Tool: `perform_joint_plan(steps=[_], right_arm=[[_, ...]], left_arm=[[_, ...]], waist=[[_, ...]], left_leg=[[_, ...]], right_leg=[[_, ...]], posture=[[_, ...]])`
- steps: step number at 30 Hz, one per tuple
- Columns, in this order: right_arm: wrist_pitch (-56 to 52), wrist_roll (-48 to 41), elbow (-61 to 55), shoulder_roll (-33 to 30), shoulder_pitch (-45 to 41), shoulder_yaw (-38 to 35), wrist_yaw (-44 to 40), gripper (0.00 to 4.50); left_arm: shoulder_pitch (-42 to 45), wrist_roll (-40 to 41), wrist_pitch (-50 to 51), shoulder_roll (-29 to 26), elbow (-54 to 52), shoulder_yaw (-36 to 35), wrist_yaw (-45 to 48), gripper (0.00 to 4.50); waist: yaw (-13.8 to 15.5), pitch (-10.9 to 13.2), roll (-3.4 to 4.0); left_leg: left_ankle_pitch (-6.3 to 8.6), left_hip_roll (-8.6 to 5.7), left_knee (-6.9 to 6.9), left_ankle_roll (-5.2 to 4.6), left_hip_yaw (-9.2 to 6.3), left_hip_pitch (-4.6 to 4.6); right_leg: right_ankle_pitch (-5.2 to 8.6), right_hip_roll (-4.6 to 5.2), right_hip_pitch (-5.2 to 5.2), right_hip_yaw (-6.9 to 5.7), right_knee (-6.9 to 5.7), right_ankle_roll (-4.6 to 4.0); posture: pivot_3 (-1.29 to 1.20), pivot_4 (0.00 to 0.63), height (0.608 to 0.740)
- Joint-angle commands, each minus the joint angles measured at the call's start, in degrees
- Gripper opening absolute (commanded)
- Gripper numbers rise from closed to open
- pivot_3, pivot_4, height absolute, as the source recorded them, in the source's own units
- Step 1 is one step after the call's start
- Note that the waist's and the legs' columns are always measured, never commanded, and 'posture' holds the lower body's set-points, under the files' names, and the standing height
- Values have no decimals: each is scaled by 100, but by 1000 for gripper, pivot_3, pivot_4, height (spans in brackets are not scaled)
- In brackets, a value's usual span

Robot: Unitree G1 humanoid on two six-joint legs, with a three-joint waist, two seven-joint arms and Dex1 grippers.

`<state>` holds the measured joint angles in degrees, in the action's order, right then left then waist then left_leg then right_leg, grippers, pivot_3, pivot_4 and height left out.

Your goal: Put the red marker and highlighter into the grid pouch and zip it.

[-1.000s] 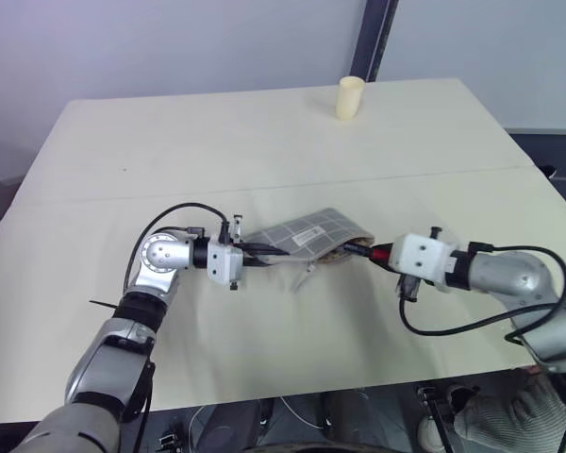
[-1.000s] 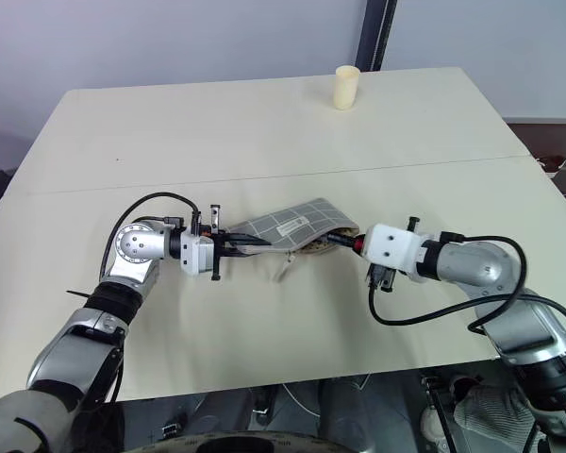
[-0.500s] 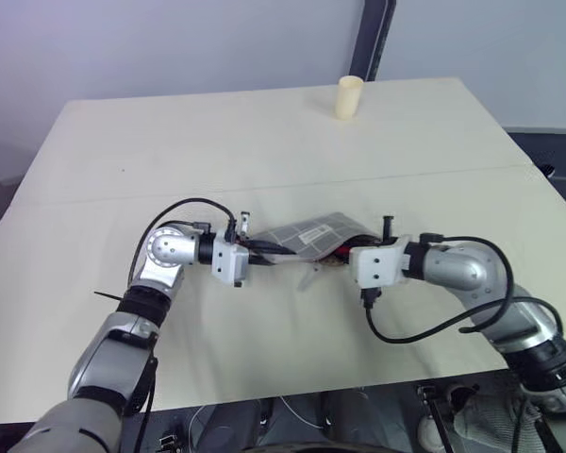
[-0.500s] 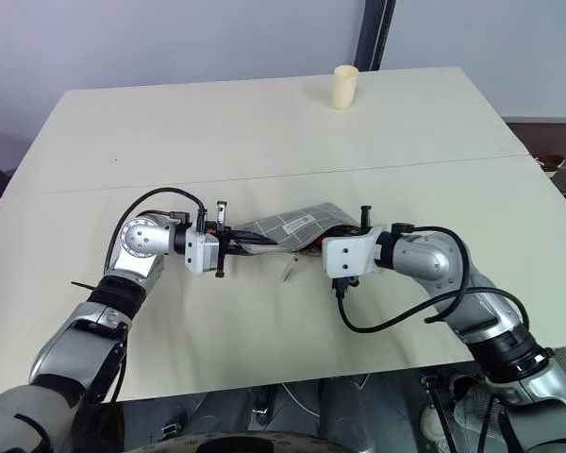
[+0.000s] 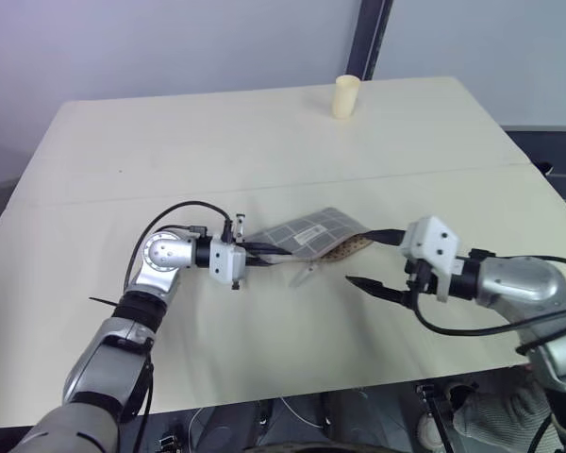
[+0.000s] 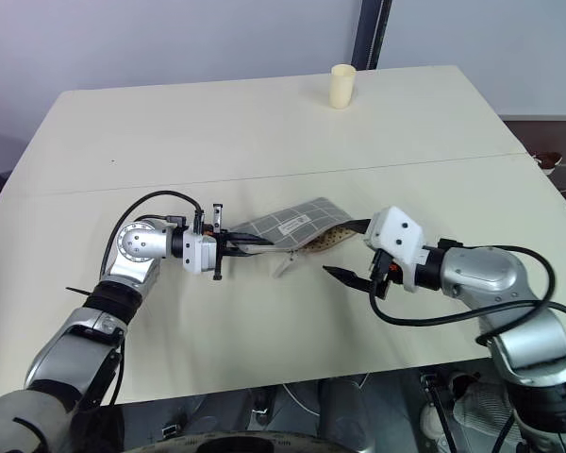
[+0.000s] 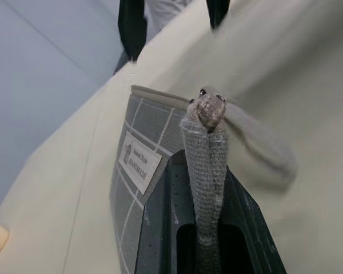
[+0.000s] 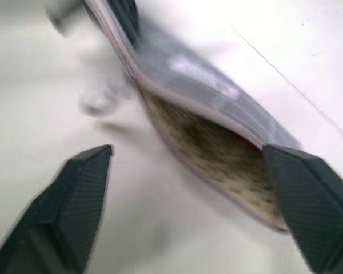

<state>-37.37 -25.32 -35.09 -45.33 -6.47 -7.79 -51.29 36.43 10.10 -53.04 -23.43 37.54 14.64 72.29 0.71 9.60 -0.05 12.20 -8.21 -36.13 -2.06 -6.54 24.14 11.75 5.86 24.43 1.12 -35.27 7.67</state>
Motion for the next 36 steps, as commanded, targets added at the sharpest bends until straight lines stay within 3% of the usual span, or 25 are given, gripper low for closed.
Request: perform_joint_plan(steps=[1, 4, 6, 8, 17, 20, 26, 27, 33, 36], right_arm=[[-1066, -812, -353, 204, 104, -237, 470, 4276], [-1880, -1149, -338, 417, 541, 68, 834, 4276], [-1853, -1150, -3, 1050, 590, 111, 1351, 4276], [-1920, -1101, 292, 1609, 429, 81, 1852, 4276], [-1941, -1326, 654, 2717, -303, 266, 2474, 4276], [-1967, -1329, 757, 2776, -425, 359, 2483, 3437], [-1827, -1196, 980, 2259, -348, 81, 2306, 243], [-1750, -1135, 1050, 2091, -341, 6, 2257, 69], [-1085, -739, 1891, 959, -317, -694, 1893, 69], [-612, -334, 2249, 532, -227, -684, 1760, 69]], left_arm=[[115, -98, -26, 42, 46, -44, -174, 0], [236, -271, -8, 138, 183, -43, -357, 0], [305, -381, -31, 208, 269, -42, -492, 0], [373, -448, -103, 273, 340, -40, -595, 0], [475, -831, -250, 516, 487, 43, -1100, 0], [467, -910, -302, 514, 508, 63, -1181, 0], [493, -910, -345, 402, 597, 16, -1225, 0], [479, -885, -336, 380, 602, 12, -1199, 0], [306, -579, -296, 139, 565, -30, -873, 0], [215, -363, -210, 10, 531, -100, -689, 0]], waist=[[6, -1, -1], [31, -1, -3], [16, -2, -5], [-5, -2, -3], [0, -3, 0], [2, -3, 0], [3, -3, 0], [1, -3, 0], [2, -3, 0], [-11, -4, 2]], left_leg=[[-1, 1, -2, 2, 0, 0], [-2, 3, -8, 1, -1, -2], [-3, 2, -6, 0, 0, -2], [-4, 1, -6, -3, 6, 1], [-9, 2, -2, -8, 9, -1], [-9, 1, -1, -8, 7, -1], [-9, 0, -3, -8, 8, -1], [-9, 0, -3, -8, 8, -1], [-9, 0, -3, -9, 9, -1], [-10, 1, 0, -9, 9, -1]], right_leg=[[3, 0, -1, -1, 0, -6], [10, 1, -7, -3, 0, -19], [9, 1, -7, -3, 4, -17], [-1, 1, -3, 1, 4, 0], [-4, -12, 4, 3, 0, 0], [-4, -13, 4, 3, 1, 0], [-4, -14, 9, 2, 1, 0], [-4, -14, 8, 1, 1, 0], [-4, -13, 1, 0, 1, 0], [-4, -11, 3, 1, 1, 0]], posture=[[0, 150, 738], [0, 150, 738], [0, 150, 738], [0, 150, 738], [0, 150, 738], [0, 150, 738], [0, 150, 738], [0, 150, 738], [0, 150, 738], [0, 150, 738]])
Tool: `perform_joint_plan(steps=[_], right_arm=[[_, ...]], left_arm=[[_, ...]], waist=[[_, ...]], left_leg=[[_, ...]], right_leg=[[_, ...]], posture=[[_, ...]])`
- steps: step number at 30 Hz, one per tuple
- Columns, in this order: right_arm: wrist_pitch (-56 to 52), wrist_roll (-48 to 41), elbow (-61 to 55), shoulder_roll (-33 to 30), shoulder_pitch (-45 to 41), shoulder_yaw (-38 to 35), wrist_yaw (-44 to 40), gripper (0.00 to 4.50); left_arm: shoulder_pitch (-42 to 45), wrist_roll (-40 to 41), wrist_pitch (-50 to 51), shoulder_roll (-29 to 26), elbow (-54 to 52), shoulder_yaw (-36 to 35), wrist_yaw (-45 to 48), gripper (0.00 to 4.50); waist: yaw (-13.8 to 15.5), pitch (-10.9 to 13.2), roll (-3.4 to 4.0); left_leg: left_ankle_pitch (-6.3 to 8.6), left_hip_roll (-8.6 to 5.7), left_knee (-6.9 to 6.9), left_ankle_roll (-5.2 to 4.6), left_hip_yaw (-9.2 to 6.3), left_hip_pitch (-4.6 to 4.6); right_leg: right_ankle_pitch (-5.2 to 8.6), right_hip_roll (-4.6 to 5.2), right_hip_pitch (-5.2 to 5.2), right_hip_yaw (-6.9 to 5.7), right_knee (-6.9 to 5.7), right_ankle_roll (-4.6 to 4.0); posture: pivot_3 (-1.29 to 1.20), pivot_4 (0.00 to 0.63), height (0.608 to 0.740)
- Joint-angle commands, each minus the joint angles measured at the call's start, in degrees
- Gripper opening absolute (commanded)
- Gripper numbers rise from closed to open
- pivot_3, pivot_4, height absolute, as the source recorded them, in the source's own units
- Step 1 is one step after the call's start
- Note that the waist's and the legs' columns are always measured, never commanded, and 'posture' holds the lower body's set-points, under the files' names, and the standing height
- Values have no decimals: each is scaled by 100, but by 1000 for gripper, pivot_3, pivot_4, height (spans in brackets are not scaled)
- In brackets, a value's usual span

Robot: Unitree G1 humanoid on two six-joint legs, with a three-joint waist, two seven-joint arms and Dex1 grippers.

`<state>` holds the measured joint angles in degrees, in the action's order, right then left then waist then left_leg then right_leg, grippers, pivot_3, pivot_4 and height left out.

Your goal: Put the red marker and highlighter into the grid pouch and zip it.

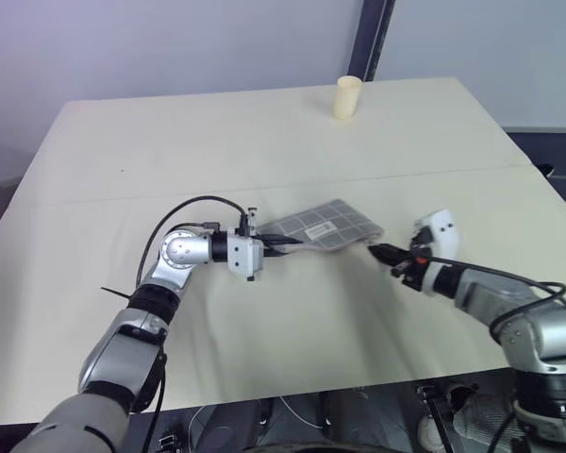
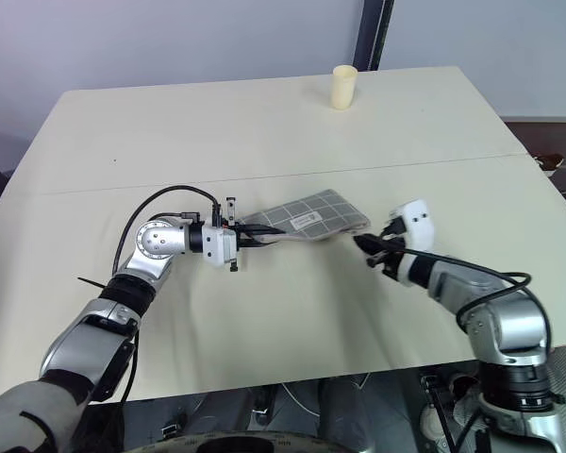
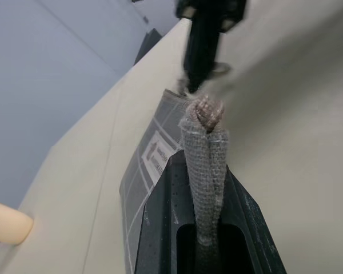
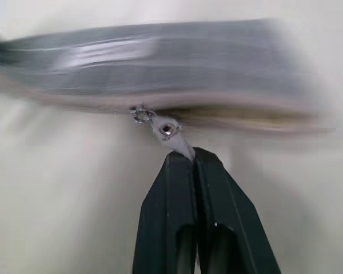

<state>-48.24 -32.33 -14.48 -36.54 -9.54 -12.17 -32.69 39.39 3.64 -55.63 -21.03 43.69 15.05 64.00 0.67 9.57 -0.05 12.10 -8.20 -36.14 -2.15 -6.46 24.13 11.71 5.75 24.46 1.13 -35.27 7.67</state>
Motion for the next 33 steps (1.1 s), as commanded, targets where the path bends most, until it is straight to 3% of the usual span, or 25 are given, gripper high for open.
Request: perform_joint_plan(steps=[1, 5, 6, 7, 9, 14, 15, 16, 23, 29, 33], right_arm=[[583, 436, 318, -403, 95, -281, -101, 69], [936, 613, 455, -496, 159, -214, -147, 69], [897, 527, 420, -432, 143, -230, -146, 20], [871, 450, 397, -373, 135, -266, -140, 289], [947, 428, 326, -355, 154, -236, -236, 989], [875, 265, 142, -401, 160, -429, -368, 3651], [836, 192, 27, -465, 262, -473, -485, 4199], [810, 146, -65, -525, 365, -515, -592, 4478], [1011, -163, -678, -639, 1142, -1056, -998, 4478], [1822, 42, -1013, -639, 1500, -1200, -1274, 4478], [2079, 153, -983, -698, 1692, -1272, -1349, 4478]], left_arm=[[-111, 377, 117, -287, -77, -166, 235, 0], [-184, 711, 652, -367, -107, -297, 496, 0], [-176, 903, 1025, -325, -146, -388, 533, 323], [-180, 1076, 1371, -280, -220, -471, 543, 687], [-180, 1173, 1608, -191, -370, -591, 413, 1525], [-330, 1245, 1690, -170, -712, -821, 293, 4161], [-413, 1326, 1876, -193, -804, -898, 252, 4500], [-490, 1422, 2162, -221, -902, -977, 209, 4500], [-1455, 2371, 4584, -821, -2018, -1830, -205, 4500], [-1512, 2254, 5689, -1047, -2303, -2271, -1127, 4500], [-1434, 2155, 5837, -1267, -2103, -2520, -1274, 4500]], waist=[[-7, 0, 1], [0, 0, 1], [0, 0, 1], [0, 0, 1], [-1, 0, 1], [15, 0, 1], [8, 0, 1], [7, 0, 1], [-31, 1, 4], [31, 1, 2], [10, 1, 2]], left_leg=[[0, 0, 3, 0, 2, 0], [-1, 2, -2, -1, 1, 0], [-1, 1, -4, -1, 1, 0], [-1, 1, -6, -1, 1, 0], [-1, 1, -7, -2, 1, 0], [-1, 0, -7, -1, 0, 0], [-1, -1, -6, -1, 1, 0], [-1, -1, -4, -1, 2, 1], [0, 5, 6, -1, -1, 0], [7, 7, -8, 15, -3, -25], [8, 5, -2, 15, 1, -30]], right_leg=[[0, 1, 2, 1, 0, 0], [0, 7, 0, 1, -3, 0], [0, 7, 0, 1, -3, 0], [0, 6, -3, 0, -3, 0], [0, 0, -2, 1, -4, 0], [0, 4, -4, 0, -3, 0], [0, 5, -4, 2, -1, 0], [0, 6, -2, 3, 0, 0], [1, 5, 6, 5, -8, 0], [14, 6, -13, -2, -4, -20], [15, 9, -17, 0, 6, -21]], posture=[[0, 150, 738], [0, 150, 738], [0, 150, 738], [0, 150, 738], [0, 150, 738], [0, 150, 738], [0, 150, 738], [0, 150, 738], [0, 150, 738], [0, 150, 738], [0, 150, 738]])
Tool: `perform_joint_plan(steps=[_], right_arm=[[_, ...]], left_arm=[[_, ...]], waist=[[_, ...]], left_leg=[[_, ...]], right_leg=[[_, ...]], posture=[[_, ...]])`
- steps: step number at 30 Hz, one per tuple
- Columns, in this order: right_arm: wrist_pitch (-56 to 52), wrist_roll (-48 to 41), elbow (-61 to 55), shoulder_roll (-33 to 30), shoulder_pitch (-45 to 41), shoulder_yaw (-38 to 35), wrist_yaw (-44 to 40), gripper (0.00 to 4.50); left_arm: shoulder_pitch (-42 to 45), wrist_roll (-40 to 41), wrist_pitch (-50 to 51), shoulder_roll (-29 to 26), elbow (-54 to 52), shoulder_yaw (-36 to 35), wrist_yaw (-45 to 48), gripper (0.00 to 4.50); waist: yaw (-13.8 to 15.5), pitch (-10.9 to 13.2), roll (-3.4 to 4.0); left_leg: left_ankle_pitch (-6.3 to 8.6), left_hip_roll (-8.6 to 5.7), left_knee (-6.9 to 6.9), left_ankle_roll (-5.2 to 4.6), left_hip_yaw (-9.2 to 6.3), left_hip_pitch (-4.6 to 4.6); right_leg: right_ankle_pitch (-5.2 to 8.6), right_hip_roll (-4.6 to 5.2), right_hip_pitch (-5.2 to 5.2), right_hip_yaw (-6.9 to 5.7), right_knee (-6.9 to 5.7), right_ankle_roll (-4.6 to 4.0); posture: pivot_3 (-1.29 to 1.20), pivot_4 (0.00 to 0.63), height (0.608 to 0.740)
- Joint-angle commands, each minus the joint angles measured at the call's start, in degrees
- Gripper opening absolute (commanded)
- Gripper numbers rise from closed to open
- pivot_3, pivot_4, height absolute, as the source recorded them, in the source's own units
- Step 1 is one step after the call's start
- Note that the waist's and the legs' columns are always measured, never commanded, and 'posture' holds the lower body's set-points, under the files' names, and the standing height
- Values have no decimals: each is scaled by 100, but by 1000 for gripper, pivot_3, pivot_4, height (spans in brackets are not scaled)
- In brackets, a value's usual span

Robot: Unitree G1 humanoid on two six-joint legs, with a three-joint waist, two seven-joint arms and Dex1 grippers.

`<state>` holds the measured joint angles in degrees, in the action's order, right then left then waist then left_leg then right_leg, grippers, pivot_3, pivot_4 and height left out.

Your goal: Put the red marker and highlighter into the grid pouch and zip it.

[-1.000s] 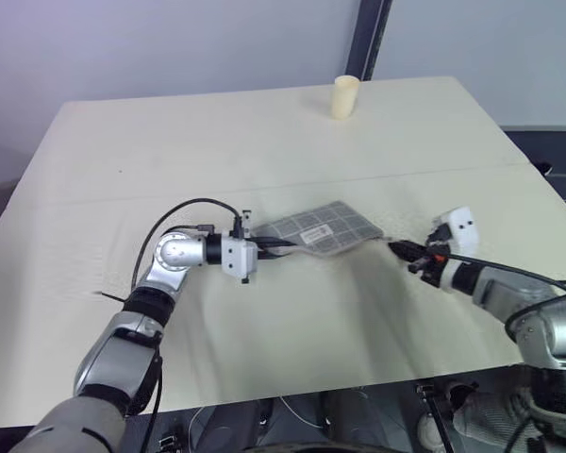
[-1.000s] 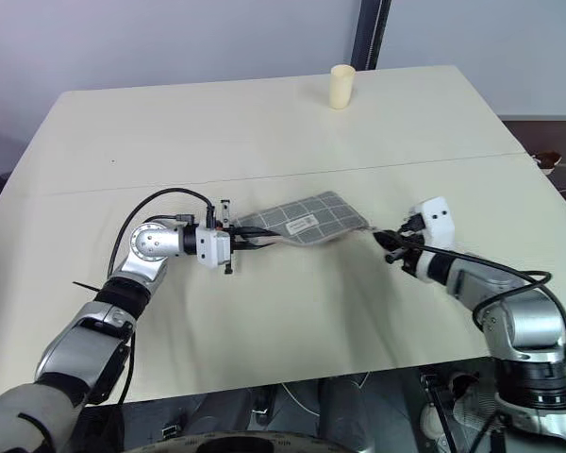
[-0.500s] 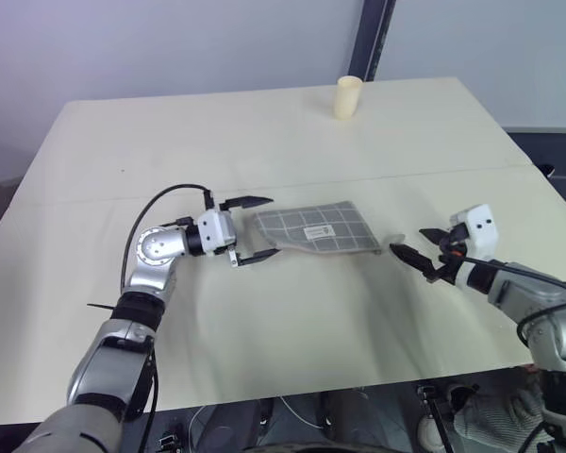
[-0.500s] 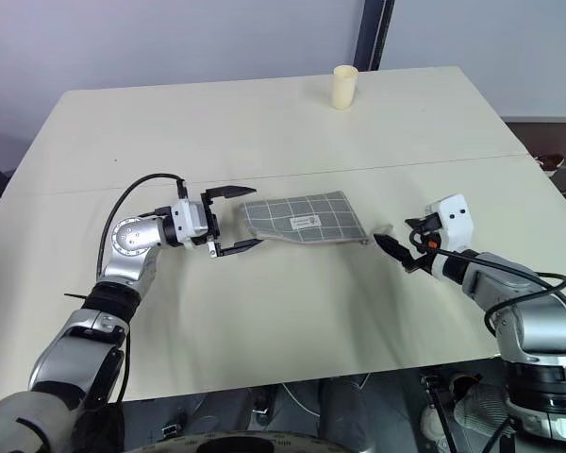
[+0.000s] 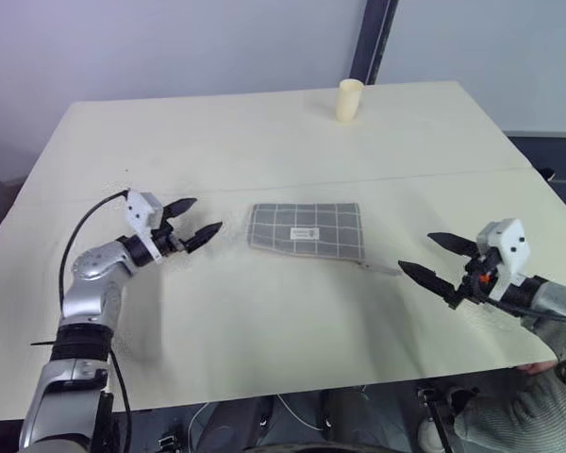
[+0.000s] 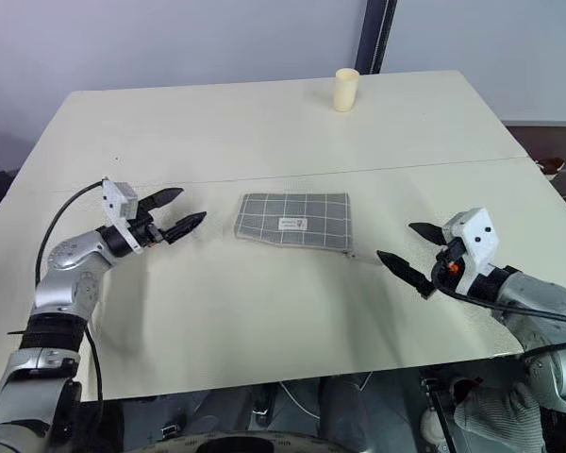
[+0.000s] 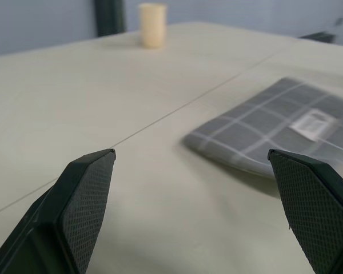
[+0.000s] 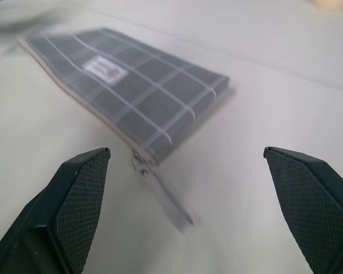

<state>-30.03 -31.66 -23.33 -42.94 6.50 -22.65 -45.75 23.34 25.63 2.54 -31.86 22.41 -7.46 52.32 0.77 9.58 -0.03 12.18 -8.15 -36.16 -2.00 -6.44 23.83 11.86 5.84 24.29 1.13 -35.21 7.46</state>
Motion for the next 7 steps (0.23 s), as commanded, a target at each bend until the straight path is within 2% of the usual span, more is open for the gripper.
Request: perform_joint_plan(steps=[1, 7], right_arm=[[249, 65, -115, -60, 183, -251, -69, 4478], [306, 92, -201, -117, 570, -337, -165, 4478]], left_arm=[[180, -47, 31, -249, 92, -345, -107, 4500], [222, -274, -293, -562, 525, -577, -132, 4500]], waist=[[1, 0, 0], [-2, 0, 1]], left_leg=[[0, 0, 5, 0, 1, 0], [0, 3, 22, 2, 1, 0]], right_leg=[[0, 1, 4, 1, 0, 1], [-4, 1, 10, 3, -3, 7]], posture=[[0, 150, 738], [0, 150, 738]])
